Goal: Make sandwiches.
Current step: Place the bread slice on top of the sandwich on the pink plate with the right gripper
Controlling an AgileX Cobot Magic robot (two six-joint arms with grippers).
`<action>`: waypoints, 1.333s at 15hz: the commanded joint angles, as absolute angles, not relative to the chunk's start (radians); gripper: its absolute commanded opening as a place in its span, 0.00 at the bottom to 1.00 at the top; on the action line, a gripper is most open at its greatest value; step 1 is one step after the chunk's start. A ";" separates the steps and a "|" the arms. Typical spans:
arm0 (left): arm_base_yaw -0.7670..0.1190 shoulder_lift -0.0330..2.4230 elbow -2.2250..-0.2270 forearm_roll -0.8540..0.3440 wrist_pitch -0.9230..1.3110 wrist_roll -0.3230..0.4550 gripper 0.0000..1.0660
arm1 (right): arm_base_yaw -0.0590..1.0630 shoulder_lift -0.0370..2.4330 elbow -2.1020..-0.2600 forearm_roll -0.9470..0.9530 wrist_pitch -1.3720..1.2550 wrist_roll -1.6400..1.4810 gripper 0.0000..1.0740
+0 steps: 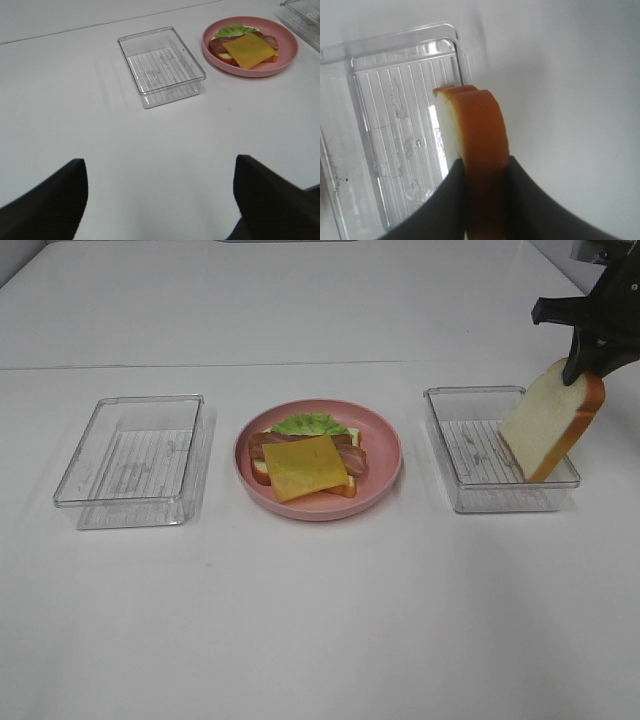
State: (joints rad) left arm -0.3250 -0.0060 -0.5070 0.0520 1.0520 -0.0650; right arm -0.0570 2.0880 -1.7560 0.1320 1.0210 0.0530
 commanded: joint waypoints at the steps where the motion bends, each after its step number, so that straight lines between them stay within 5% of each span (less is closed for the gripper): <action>1: -0.325 -0.026 -0.502 0.053 1.042 -0.063 0.72 | -0.060 2.000 -1.753 0.177 1.045 0.038 0.00; 9: -0.325 -0.026 -0.502 0.053 1.042 -0.063 0.72 | -0.040 1.798 -1.716 0.563 1.126 -0.097 0.00; 20: -0.325 -0.026 -0.502 0.053 1.042 -0.063 0.72 | 0.302 1.912 -1.414 0.979 0.652 -0.174 0.00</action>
State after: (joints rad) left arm -0.3250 -0.0060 -0.5070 0.0520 1.0520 -0.0650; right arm 0.3020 1.9490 -1.4190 1.0170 0.6670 -0.1840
